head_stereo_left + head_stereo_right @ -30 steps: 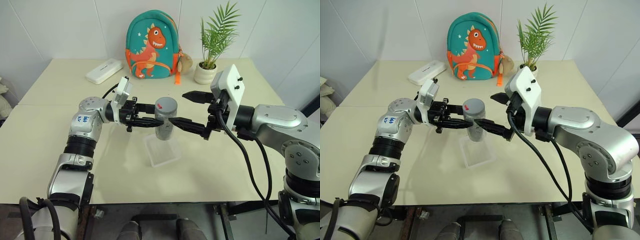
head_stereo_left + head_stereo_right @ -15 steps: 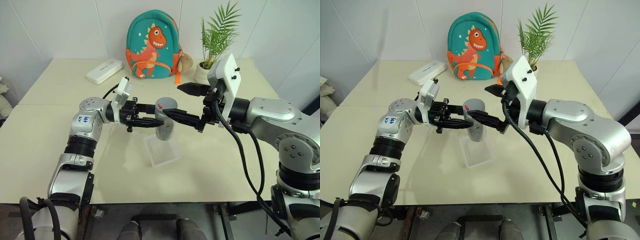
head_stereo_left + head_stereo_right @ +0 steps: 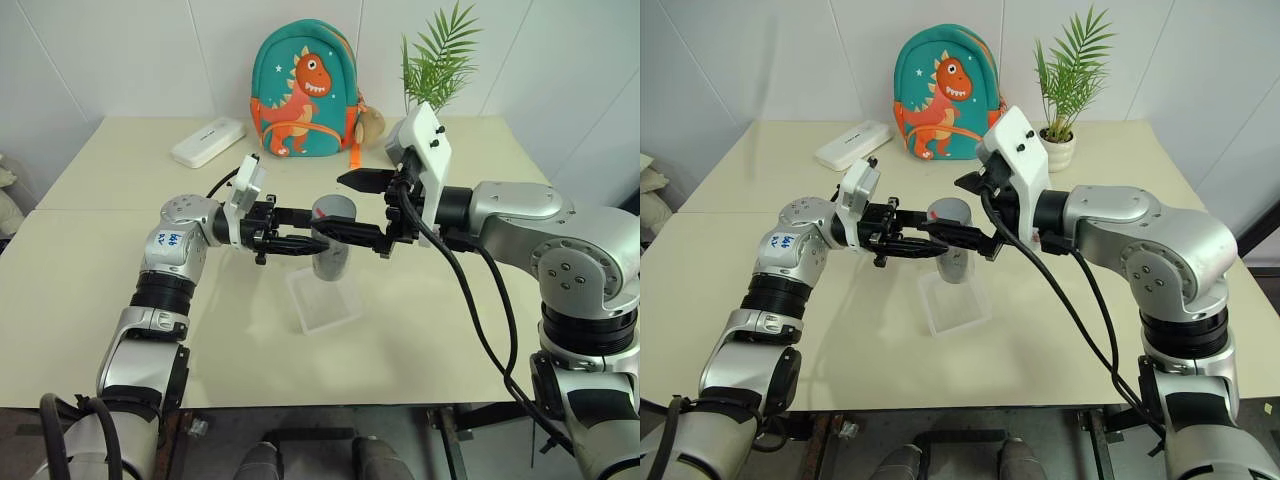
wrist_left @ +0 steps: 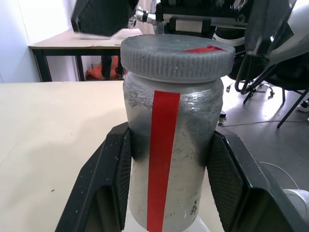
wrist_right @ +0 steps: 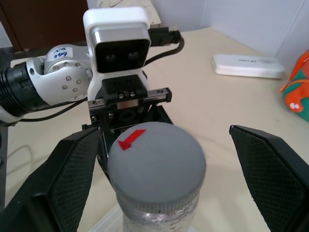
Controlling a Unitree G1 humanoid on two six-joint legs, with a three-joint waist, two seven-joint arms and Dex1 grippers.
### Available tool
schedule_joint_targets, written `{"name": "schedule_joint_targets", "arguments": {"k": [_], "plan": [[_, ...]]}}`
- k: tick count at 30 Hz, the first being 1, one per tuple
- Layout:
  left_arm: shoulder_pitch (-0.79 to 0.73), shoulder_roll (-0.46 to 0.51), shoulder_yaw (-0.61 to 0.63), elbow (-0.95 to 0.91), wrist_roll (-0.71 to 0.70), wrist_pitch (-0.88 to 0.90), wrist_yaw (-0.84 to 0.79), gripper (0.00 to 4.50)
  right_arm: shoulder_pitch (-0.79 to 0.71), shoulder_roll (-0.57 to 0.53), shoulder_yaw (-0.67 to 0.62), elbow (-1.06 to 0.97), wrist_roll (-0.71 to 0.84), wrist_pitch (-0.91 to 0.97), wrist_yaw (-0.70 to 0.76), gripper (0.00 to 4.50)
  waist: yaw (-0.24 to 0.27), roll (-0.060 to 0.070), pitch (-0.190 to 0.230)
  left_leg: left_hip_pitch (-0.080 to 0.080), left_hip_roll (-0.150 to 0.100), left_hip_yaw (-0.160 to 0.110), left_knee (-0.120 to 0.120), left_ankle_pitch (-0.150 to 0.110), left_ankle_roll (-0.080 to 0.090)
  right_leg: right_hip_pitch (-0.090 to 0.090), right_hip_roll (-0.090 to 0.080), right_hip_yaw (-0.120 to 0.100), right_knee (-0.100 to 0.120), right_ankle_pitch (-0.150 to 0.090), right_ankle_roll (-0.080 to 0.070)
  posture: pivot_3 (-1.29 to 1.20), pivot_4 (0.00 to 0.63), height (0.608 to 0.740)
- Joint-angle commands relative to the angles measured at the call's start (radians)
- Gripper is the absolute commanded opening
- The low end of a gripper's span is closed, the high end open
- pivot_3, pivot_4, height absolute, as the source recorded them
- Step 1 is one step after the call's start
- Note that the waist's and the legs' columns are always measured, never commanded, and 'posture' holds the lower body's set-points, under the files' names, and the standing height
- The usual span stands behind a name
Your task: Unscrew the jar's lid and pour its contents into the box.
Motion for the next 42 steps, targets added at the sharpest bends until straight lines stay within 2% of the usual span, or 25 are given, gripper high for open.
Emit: {"name": "schedule_joint_targets", "arguments": {"k": [1,15,19,42], "plan": [[-0.025,0.003,0.007,-0.012,-0.002,-0.017,-0.019,1.88,-0.023,-0.009,-0.014,-0.011,0.002,0.001,0.014,4.48,0.0,0.0,0.0,0.0,0.0,0.0,0.0,0.0,0.0,0.0,0.0,0.0,0.0,0.0,0.0,0.0,0.15,0.74],[-0.024,0.003,0.01,-0.012,-0.002,-0.021,-0.015,1.88,-0.009,-0.023,-0.002,-0.015,-0.018,0.002,0.044,4.48,0.0,0.0,0.0,0.0,0.0,0.0,0.0,0.0,0.0,0.0,0.0,0.0,0.0,0.001,0.002,0.0,0.15,0.74],[-0.025,0.003,0.009,-0.009,-0.001,-0.024,-0.014,1.88,-0.005,-0.029,0.005,-0.017,-0.028,-0.002,0.051,3.32,0.0,0.0,0.0,0.0,0.0,0.0,0.0,0.0,0.0,0.0,0.0,0.0,0.0,0.001,0.001,0.0,0.15,0.74],[-0.024,0.005,0.008,-0.011,-0.001,-0.029,-0.014,1.88,-0.033,-0.044,-0.014,-0.003,-0.054,-0.028,0.078,3.32,0.0,0.0,0.0,0.0,0.0,0.0,0.0,0.0,0.0,0.0,0.0,0.0,0.0,0.001,0.001,0.0,0.15,0.74]]}}
